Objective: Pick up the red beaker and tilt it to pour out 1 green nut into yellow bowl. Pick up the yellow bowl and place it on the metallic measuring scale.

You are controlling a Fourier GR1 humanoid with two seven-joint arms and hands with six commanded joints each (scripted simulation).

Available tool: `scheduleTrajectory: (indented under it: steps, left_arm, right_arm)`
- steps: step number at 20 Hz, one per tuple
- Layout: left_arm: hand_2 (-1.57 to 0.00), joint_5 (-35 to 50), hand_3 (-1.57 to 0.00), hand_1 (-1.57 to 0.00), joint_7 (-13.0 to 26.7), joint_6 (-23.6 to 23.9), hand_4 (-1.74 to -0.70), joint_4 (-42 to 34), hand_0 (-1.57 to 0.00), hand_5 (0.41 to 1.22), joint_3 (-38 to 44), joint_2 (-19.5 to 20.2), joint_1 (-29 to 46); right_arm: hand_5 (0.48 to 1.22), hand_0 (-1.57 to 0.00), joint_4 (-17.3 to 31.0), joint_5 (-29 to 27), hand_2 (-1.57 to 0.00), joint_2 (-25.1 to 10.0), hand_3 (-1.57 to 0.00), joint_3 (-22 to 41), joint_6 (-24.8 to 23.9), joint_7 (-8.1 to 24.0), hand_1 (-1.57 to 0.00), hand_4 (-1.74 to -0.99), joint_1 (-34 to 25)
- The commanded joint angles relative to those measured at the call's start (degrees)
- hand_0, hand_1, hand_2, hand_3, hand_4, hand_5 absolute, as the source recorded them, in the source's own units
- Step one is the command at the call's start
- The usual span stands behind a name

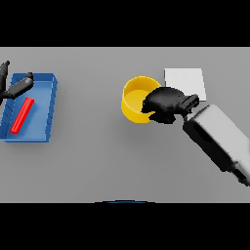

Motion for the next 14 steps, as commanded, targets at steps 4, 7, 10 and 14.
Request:
scheduleTrajectory:
  steps: [4, 7, 10, 14]
  left_arm:
    - [0.00, 0.06, 0.00, 0.00, -0.21, -0.06, -0.80, 0.06, 0.00, 0.723, 0.18, -0.02, -0.35]
    - [0.00, -0.29, 0.00, 0.00, -0.32, 0.26, -0.80, -0.58, 0.00, 0.730, 0.08, 0.30, -0.28]
    - [0.00, 0.11, 0.00, 0.00, 0.08, 0.55, -0.81, -0.54, 0.00, 0.742, 0.52, 0.54, 0.21]
    - [0.00, -0.24, 0.00, 0.00, 2.31, 0.81, -0.81, -2.84, 0.00, 0.739, 0.21, 1.76, 0.39]
  right_arm:
    - [1.219, -1.57, 0.69, -0.74, -1.56, -0.41, -1.25, -1.29, 0.65, 2.00, -1.57, -1.720, -0.98]
    - [1.220, -1.57, 2.67, 0.16, -1.57, -2.60, -1.26, -1.99, -1.31, -1.36, -1.57, -1.719, -3.82]
    - [1.221, -1.57, 5.61, 0.64, -1.57, -3.93, -1.30, -3.50, -3.03, -1.27, -1.57, -1.720, -5.71]
    - [1.221, -1.57, 11.87, 1.22, -1.57, -5.89, -1.23, -5.59, -6.43, -2.05, -1.57, -1.720, -6.62]
